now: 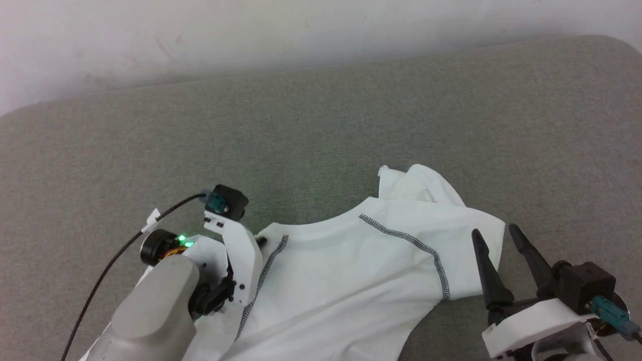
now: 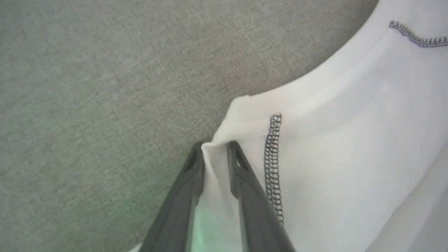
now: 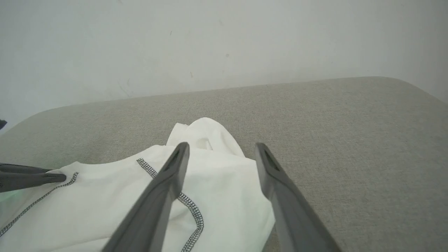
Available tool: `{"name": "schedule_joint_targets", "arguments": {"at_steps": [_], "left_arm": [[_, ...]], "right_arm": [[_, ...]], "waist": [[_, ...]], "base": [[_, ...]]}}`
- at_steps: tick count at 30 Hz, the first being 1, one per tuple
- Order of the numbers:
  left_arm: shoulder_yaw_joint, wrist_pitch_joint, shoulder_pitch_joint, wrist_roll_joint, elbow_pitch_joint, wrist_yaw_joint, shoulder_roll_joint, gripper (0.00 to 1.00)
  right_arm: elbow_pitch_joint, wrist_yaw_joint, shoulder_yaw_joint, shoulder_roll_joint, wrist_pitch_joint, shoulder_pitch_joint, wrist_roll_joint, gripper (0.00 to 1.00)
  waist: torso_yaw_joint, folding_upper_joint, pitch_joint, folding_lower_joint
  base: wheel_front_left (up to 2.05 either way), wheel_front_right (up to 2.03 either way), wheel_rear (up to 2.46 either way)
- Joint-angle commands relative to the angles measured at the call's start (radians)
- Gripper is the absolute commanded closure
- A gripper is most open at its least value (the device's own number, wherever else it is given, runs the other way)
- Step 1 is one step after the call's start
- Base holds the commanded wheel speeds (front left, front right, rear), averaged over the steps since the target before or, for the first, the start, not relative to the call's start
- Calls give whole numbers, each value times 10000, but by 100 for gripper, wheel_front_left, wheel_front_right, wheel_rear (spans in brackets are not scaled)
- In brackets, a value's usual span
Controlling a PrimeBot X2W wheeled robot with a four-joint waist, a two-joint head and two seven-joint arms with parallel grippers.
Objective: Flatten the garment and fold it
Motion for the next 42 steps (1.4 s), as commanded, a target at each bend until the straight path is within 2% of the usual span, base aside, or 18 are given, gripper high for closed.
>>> {"name": "schedule_joint_targets", "arguments": {"at_steps": [1, 6, 13, 18, 21, 22, 23, 24, 31, 33, 37, 42], "left_arm": [[-37, -216, -112, -106, 337, -69, -144, 100], [522, -1497, -854, 25, 617, 224, -81, 100], [1577, -2496, -1753, -150, 1232, 787, 498, 100], [1859, -3216, -1883, -209, 1926, 788, 653, 100], [1947, -3645, -1786, -334, 2640, 683, 546, 100], [1941, -3659, -1723, -403, 2892, 611, 472, 88], [1924, -3620, -1670, -484, 3114, 516, 384, 19], [1940, -3761, -1656, -514, 3243, 485, 326, 0], [2208, -5664, -1165, -574, 3347, 661, -6, 0], [2180, -5913, -959, -572, 3245, 657, -81, 0], [2056, -5476, -773, -696, 3073, 424, -25, 0], [1692, -3882, -959, -940, 2793, -85, 236, 0]], "right_arm": [[69, -7, 0, 16, -103, -130, 64, 0], [185, -7, -42, 16, -174, -128, 102, 0], [321, -7, 8, 16, -201, -225, 164, 0], [451, -7, 46, 16, -209, -293, 213, 0], [561, -7, 75, 16, -230, -346, 250, 0], [589, -7, 75, 16, -241, -357, 257, 0], [609, -7, 63, 16, -253, -361, 266, 0], [627, -7, 48, 16, -258, -367, 269, 0], [586, -7, -76, 16, -203, -320, 170, 0], [539, -7, -128, 16, -138, -265, 130, 0], [420, -7, -82, 16, 28, -223, 51, 0], [234, -7, 29, 16, 146, -253, 1, 0]], "waist": [[-102, -1, 29, 0], [-172, -1, 19, 0], [-409, -1, 187, 0], [-546, -1, 326, 0], [-597, -1, 372, 0], [-601, -1, 370, 0], [-591, -1, 366, 0], [-575, -1, 360, 0], [-172, -1, -9, 0], [4, -1, -137, 0], [250, -1, -281, 0], [279, -1, -119, 0]], "base": [[0, 0, 0], [0, 0, 0], [0, 0, 0], [0, 0, 0], [0, 0, 0], [0, 0, 0], [0, 0, 0], [0, 0, 0], [0, 0, 0], [0, 0, 0], [0, 0, 0], [0, 0, 0]]}}
